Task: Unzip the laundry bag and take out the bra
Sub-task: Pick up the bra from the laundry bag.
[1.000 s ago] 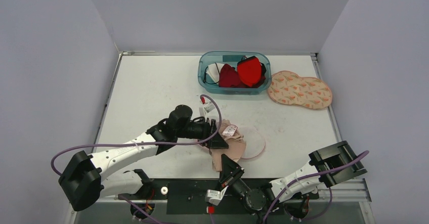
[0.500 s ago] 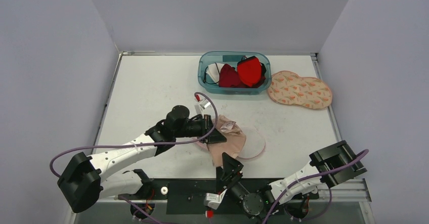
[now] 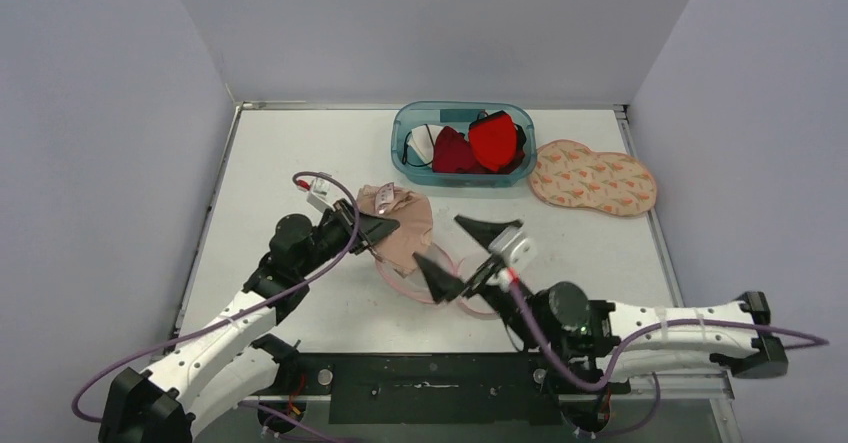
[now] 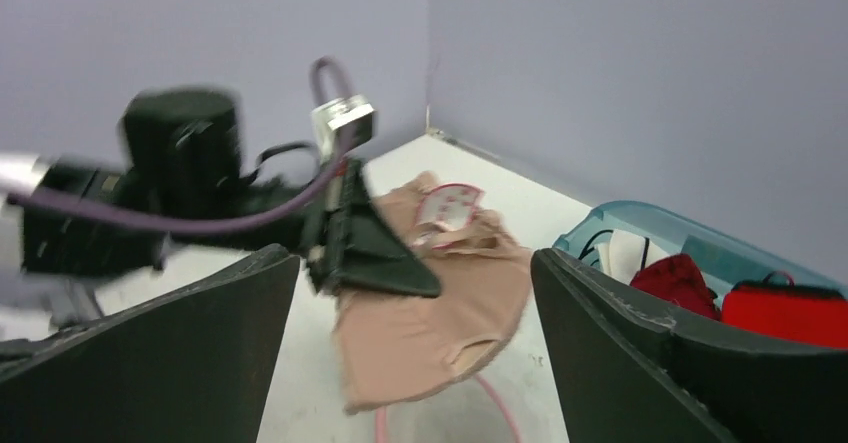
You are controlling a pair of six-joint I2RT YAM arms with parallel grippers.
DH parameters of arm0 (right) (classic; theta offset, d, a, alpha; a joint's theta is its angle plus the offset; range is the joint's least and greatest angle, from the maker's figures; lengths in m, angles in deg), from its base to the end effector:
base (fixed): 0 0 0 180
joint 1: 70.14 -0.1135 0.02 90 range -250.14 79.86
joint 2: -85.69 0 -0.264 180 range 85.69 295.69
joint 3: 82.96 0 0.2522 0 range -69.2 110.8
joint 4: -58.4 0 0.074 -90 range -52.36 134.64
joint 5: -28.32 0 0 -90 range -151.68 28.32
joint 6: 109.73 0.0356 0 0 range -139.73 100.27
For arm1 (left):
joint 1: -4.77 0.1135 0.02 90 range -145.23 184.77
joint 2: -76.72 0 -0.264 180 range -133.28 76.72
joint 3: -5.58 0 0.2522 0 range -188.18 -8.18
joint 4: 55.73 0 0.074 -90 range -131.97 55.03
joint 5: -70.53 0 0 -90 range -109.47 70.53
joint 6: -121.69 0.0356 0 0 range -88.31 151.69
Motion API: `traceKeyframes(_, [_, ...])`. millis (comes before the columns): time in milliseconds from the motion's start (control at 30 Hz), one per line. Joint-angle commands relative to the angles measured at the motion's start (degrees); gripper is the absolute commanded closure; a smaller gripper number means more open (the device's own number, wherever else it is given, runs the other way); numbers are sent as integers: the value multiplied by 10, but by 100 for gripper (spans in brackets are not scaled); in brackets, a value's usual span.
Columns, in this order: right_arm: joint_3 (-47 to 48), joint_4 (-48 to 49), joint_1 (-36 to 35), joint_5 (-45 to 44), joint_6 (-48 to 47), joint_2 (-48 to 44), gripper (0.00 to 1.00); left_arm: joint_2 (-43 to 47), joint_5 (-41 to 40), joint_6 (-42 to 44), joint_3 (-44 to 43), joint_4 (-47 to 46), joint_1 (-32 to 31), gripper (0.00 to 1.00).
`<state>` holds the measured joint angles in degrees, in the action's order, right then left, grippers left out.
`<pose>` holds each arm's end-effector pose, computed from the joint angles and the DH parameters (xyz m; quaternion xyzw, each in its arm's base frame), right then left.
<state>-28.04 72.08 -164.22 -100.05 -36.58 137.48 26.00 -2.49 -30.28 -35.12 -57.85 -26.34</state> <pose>0.0074 0.2071 0.3642 -0.3143 0.5365 0.3202 0.7148 0.1729 -0.1165 0.2591 -0.1050 0.7448 -0.5480 0.3660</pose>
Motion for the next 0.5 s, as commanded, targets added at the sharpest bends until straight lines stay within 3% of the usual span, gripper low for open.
traceKeyframes(0, [9, -81, 183, 183, 333, -61, 10, 46, -23, -26, -3, -59, 23, 100])
traceKeyframes(133, [-5, -86, 385, 358, 522, -63, 10, 52, 5, -70, 4, -93, 49, 100])
traceKeyframes(267, [-74, 44, 556, 564, 755, -25, 10, 24, 45, -141, 26, -189, 65, 100])
traceKeyframes(367, [-128, 174, 607, 630, 864, 10, 10, 1, 66, -163, 36, -239, 67, 100])
traceKeyframes(467, [-142, 206, 608, 639, 884, 32, 10, -17, 82, -167, 39, -262, 69, 100])
